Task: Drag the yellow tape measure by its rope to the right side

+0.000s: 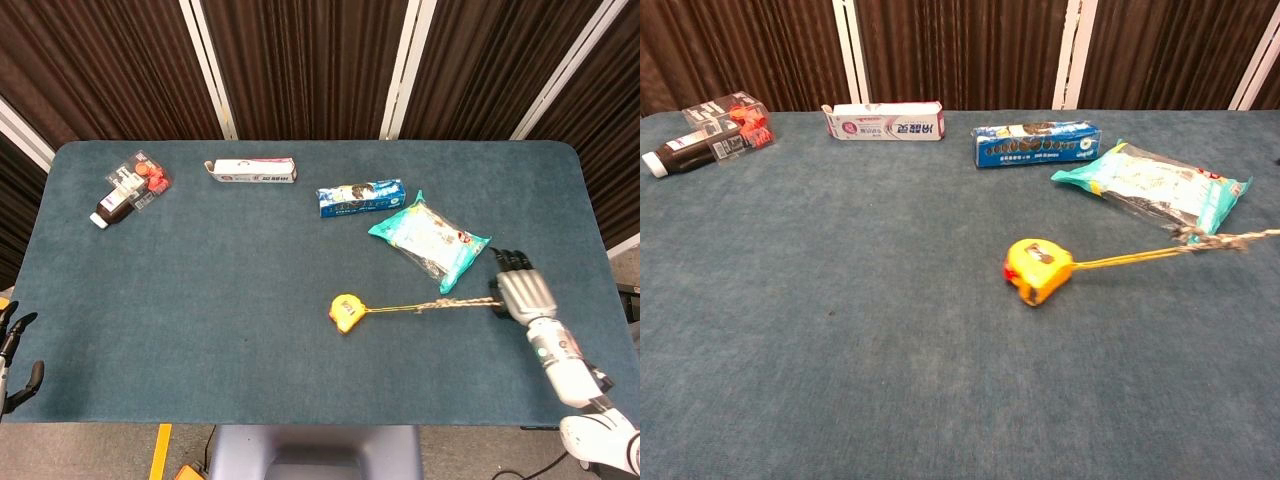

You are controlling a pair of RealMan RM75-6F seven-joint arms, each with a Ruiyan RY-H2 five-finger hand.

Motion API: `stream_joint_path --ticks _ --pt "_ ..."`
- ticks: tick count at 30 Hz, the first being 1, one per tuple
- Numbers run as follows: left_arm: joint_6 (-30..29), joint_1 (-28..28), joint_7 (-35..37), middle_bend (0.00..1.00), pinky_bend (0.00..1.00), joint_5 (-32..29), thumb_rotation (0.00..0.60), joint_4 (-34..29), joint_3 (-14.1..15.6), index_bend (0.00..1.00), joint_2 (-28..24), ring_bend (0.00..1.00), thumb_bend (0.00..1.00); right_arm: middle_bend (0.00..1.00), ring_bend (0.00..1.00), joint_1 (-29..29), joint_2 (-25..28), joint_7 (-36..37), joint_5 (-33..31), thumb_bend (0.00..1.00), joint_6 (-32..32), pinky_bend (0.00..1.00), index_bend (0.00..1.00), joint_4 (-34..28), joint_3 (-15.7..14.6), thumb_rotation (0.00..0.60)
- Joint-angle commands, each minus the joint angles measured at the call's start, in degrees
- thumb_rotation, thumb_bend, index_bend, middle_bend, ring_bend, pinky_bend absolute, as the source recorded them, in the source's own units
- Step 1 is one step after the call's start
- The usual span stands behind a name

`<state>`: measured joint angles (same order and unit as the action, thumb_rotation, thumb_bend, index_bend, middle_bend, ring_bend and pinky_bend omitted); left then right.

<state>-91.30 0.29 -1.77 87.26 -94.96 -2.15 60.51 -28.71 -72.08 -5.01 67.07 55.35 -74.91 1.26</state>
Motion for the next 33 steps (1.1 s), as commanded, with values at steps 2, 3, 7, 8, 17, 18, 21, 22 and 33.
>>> stream_joint_path --ticks 2,3,7,8,17,18,21,22,33 --pt "0.2 -0.1 -0.1 0.00 0.08 -0.1 0.600 0.0 0.0 0.15 0.0 0.00 0.47 0.13 0.08 2.3 1.1 4.0 -1.0 0.56 -0.5 0.00 0.86 3.8 0.5 0.600" --pt "0.3 -0.1 -0.2 0.00 0.08 0.0 0.600 -0.1 0.0 0.15 0.1 0.00 0.47 0.13 0.09 2.9 1.3 4.9 -1.2 0.56 -0.5 0.00 0.86 4.8 0.6 0.600" --pt "0.2 -0.1 -0.4 0.00 0.08 0.3 0.600 -0.1 0.1 0.15 0.1 0.00 0.47 0.13 0.08 4.7 2.1 7.5 -2.2 0.57 -0.9 0.00 0.86 7.9 1.1 0.600" --pt "0.1 -0.1 -0.3 0.00 0.08 0.3 0.600 -0.1 0.1 0.15 0.1 0.00 0.47 0.13 0.08 5.1 2.3 8.0 -2.5 0.57 -1.0 0.00 0.86 8.6 1.2 0.600" --pt "0.5 -0.3 -0.9 0.00 0.08 0.4 0.600 -0.2 0.2 0.15 0.3 0.00 0.47 0.13 0.09 8.1 3.5 13.0 -3.9 0.57 -2.3 0.00 0.86 13.5 3.0 0.600" --pt "0.4 -0.3 -1.0 0.00 0.08 0.5 0.600 -0.2 0.2 0.15 0.3 0.00 0.47 0.13 0.08 8.1 3.6 13.7 -3.4 0.57 -2.5 0.00 0.85 13.3 3.0 0.600" --pt "0.4 -0.3 -1.2 0.00 0.08 0.4 0.600 -0.3 0.2 0.15 0.4 0.00 0.47 0.13 0.08 7.7 5.3 17.9 -0.6 0.51 -4.6 0.00 0.70 10.2 2.8 0.600" --pt "0.5 -0.3 -1.3 0.00 0.08 0.4 0.600 -0.3 0.2 0.15 0.4 0.00 0.47 0.13 0.06 7.5 6.0 19.7 0.7 0.44 -5.0 0.00 0.63 8.8 2.8 0.600" --pt "0.7 -0.4 -1.2 0.00 0.08 0.2 0.600 -0.3 0.2 0.15 0.3 0.00 0.47 0.04 0.00 3.9 4.7 18.7 9.9 0.06 3.8 0.00 0.08 -2.9 7.1 0.600"
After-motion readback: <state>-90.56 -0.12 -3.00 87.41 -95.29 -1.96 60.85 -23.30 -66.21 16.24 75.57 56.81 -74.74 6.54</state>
